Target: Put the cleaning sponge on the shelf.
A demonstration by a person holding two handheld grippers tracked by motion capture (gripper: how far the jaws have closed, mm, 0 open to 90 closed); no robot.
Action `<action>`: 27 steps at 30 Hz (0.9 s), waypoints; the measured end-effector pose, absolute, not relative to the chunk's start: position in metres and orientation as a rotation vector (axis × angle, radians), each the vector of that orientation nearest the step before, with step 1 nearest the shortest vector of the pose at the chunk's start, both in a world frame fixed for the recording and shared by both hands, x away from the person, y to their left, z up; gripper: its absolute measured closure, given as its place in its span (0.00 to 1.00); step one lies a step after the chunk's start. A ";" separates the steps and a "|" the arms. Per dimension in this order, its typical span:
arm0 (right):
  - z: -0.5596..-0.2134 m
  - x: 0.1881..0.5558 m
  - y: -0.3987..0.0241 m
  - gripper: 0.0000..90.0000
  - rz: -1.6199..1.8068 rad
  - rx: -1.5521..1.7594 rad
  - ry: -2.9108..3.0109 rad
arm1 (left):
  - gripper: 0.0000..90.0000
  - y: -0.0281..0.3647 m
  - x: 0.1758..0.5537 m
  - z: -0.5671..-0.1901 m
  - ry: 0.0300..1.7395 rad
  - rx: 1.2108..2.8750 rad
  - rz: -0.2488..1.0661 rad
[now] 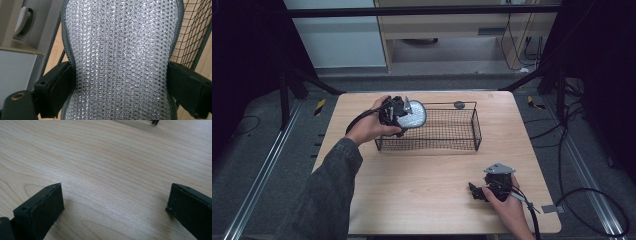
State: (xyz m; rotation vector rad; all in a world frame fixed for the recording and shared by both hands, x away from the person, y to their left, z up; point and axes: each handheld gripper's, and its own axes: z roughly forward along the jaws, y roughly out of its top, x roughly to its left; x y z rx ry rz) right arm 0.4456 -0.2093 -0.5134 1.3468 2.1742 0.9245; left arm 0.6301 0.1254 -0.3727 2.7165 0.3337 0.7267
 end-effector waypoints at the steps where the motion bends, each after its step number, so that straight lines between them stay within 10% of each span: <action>1: -0.513 0.445 -0.209 0.01 0.924 1.348 2.174 | 0.10 0.124 0.631 -0.373 0.333 2.716 0.724; 27: -0.513 0.445 -0.209 0.01 0.925 1.346 2.174 | 0.10 0.125 0.643 -0.382 0.341 2.715 0.671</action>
